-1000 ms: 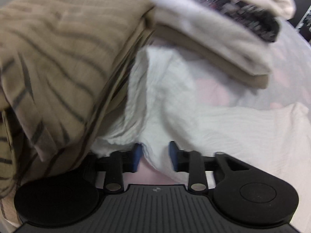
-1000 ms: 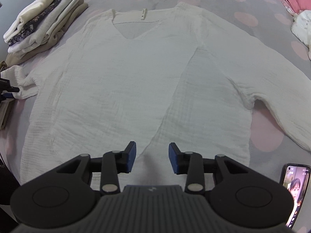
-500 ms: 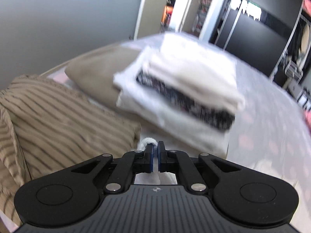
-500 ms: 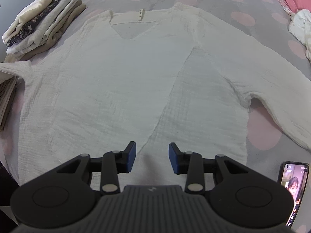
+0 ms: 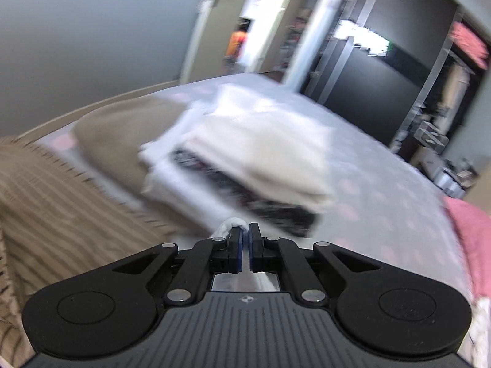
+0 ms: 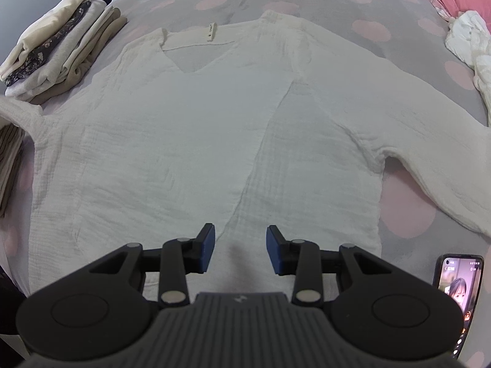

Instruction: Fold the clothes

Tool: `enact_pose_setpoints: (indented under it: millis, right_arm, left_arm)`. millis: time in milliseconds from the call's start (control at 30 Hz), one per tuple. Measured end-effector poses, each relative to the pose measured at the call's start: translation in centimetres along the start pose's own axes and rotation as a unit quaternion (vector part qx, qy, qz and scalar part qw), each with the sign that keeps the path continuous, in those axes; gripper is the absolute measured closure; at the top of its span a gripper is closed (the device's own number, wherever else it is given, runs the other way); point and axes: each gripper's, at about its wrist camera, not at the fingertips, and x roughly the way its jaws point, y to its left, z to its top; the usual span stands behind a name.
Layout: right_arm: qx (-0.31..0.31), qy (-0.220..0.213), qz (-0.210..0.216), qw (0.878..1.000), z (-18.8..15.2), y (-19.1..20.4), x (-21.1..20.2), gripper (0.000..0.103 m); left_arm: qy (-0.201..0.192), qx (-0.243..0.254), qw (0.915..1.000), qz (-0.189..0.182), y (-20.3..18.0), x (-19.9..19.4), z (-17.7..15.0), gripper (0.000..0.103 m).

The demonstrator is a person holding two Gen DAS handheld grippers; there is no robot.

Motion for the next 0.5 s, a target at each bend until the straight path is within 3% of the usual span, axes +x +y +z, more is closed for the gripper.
enact_pose_setpoints:
  millis: [133, 233, 367, 500]
  right_arm:
    - [-0.008, 0.000, -0.003, 1.000, 0.2, 0.3, 0.0, 0.063]
    - [-0.009, 0.002, -0.013, 1.000, 0.4, 0.4, 0.2, 0.063]
    - [-0.008, 0.006, -0.024, 1.000, 0.4, 0.3, 0.5, 0.063]
    - [-0.002, 0.009, -0.024, 1.000, 0.3, 0.4, 0.9, 0.063]
  left_arm:
    - [0.006, 0.074, 0.9954, -0.061, -5.1, -0.6, -0.8, 0.101]
    - [0.025, 0.143, 0.9842, -0.101, -9.4, -0.6, -2.3, 0.101]
    - [0.064, 0.235, 0.9595, -0.143, -14.6, -0.2, -5.9, 0.101]
    - [0.114, 0.309, 0.9281, -0.174, -18.9, 0.5, -11.1, 0.101]
